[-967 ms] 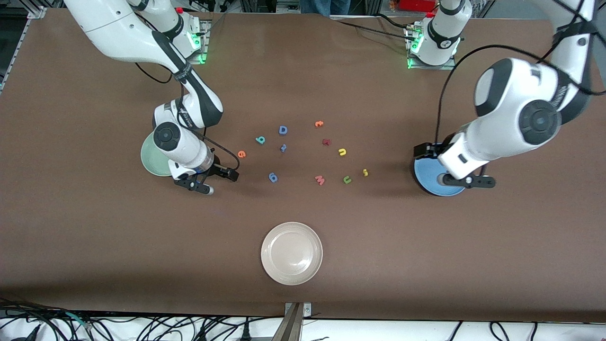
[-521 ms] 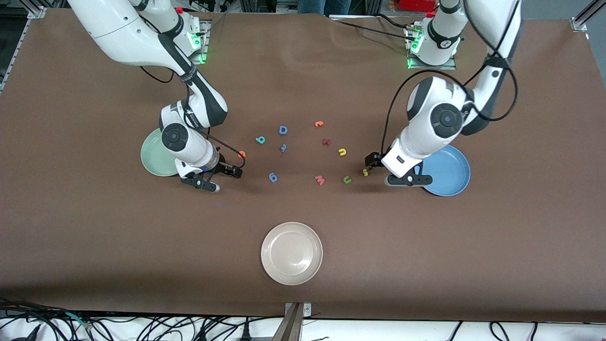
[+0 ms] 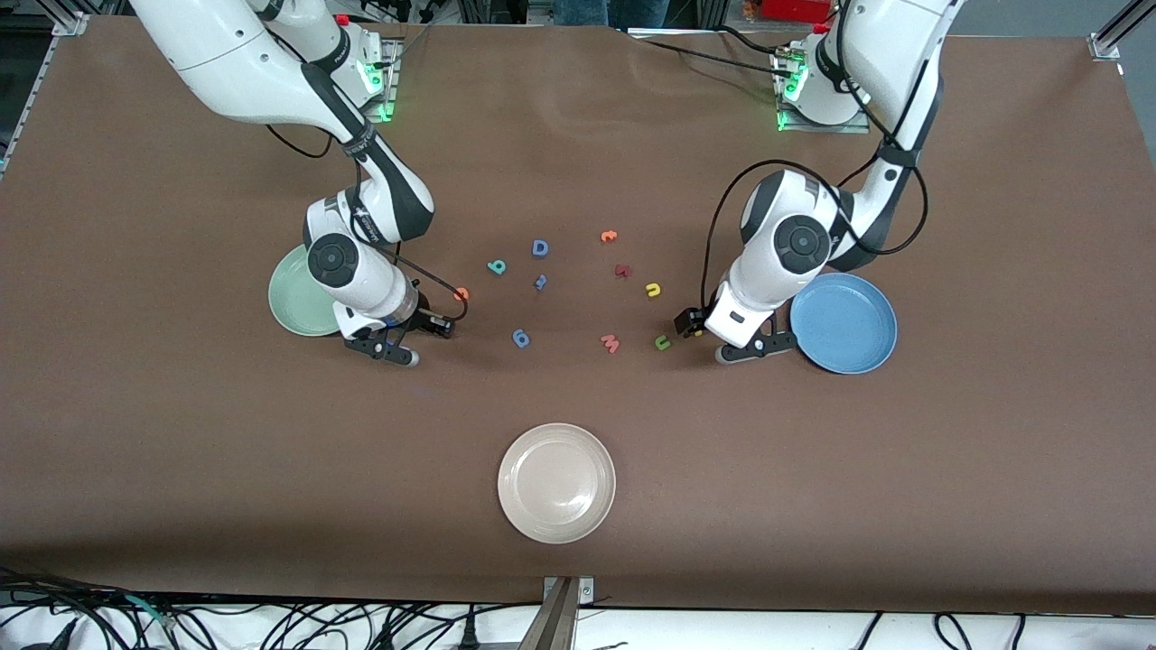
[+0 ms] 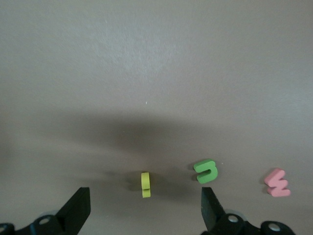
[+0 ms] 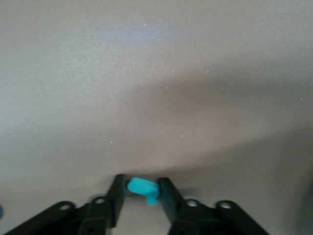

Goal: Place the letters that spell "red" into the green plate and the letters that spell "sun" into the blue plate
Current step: 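Carry the teal letter toward the green plate while the left gripper grasps yellow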

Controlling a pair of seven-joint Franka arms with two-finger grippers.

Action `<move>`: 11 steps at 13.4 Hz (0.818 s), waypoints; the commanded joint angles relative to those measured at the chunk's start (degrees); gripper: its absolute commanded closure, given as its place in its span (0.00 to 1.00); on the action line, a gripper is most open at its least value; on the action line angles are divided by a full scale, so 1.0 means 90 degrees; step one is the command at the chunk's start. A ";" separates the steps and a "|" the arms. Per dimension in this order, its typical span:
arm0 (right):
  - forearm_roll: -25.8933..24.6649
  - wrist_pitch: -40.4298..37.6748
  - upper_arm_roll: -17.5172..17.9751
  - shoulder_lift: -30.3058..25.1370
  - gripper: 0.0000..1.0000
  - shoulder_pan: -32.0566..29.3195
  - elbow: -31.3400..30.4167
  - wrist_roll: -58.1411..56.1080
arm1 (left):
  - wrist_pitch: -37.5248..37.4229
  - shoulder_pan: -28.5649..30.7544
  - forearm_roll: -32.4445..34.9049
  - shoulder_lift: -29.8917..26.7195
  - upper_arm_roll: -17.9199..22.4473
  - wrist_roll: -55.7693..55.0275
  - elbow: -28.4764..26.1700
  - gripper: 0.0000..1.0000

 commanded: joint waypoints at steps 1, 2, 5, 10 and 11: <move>0.0020 0.0048 -0.0053 -0.0035 0.82 0.0031 -0.0171 0.0049 | 0.0218 -0.0187 -0.0070 0.0279 0.0086 -0.0111 0.0064 0.01; 0.0020 0.0048 -0.0053 -0.0035 0.88 0.0031 -0.0171 0.0049 | 0.0219 -0.0235 0.0027 0.0348 0.0086 -0.0111 0.0065 0.02; 0.0020 0.0038 -0.0053 -0.0035 0.95 0.0031 -0.0162 0.0040 | 0.0228 -0.0265 0.0096 0.0436 0.0086 -0.0130 0.0055 0.10; 0.0030 -0.0877 -0.0112 -0.0395 0.95 -0.0018 0.0159 0.0001 | 0.0443 -0.0362 0.0106 0.0544 0.0086 -0.0325 0.0035 0.60; 0.0039 -0.1238 -0.0122 -0.0522 0.95 -0.0028 0.0286 0.0001 | 0.0453 -0.0372 0.0116 0.0544 0.0096 -0.0441 0.0035 0.69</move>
